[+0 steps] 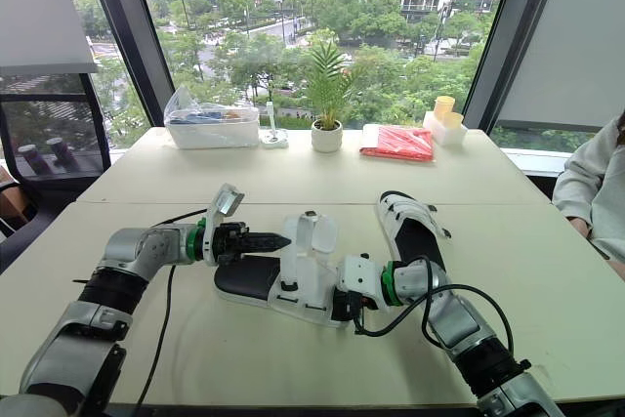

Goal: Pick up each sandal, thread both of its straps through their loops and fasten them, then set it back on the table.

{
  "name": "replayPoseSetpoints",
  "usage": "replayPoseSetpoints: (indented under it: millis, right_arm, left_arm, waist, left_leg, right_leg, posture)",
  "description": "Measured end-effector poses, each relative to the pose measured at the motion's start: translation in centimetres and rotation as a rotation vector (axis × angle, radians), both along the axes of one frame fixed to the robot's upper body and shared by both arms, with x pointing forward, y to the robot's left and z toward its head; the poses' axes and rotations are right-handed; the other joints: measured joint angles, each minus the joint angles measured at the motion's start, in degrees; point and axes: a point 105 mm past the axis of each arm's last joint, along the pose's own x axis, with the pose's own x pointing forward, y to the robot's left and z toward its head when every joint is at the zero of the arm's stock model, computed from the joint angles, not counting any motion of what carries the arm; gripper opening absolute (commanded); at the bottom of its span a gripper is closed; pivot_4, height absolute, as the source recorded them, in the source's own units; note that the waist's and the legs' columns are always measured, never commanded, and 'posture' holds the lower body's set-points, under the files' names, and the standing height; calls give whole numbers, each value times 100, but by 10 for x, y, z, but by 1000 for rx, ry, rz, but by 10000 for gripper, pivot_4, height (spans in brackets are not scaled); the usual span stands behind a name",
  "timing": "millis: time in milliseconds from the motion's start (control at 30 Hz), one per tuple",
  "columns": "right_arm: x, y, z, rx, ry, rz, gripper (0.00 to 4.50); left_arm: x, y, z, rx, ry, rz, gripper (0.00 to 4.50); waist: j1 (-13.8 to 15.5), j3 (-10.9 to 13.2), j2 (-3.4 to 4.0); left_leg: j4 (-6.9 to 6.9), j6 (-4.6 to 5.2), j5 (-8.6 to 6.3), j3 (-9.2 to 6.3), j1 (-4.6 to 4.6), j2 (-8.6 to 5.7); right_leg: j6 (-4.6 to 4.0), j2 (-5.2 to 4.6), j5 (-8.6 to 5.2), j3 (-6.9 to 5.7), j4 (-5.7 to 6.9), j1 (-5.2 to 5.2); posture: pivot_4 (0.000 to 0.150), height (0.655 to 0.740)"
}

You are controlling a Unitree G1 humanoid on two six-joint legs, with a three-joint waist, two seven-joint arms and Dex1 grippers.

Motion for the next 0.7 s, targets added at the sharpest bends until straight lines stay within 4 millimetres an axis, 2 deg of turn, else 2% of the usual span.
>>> replayPoseSetpoints:
  millis: [233,700]
  right_arm:
    - [0,0,0,0,-1,0,0]
    - [-2,1,1,-4,-11,-4,0]
  left_arm:
    - [-5,-2,-7,35,1,-46,116]
    - [2,-8,-10,18,-8,-31,116]
  waist:
    - [-1,0,0]
    - [-6,0,0]
  left_leg:
    - [0,0,0,0,-3,1]
    - [1,0,0,-1,-31,3]
  right_leg:
    - [0,-1,0,1,0,-3]
    - [1,-1,0,1,1,-28]
  posture:
    - [1500,7374]
    - [1500,7374]
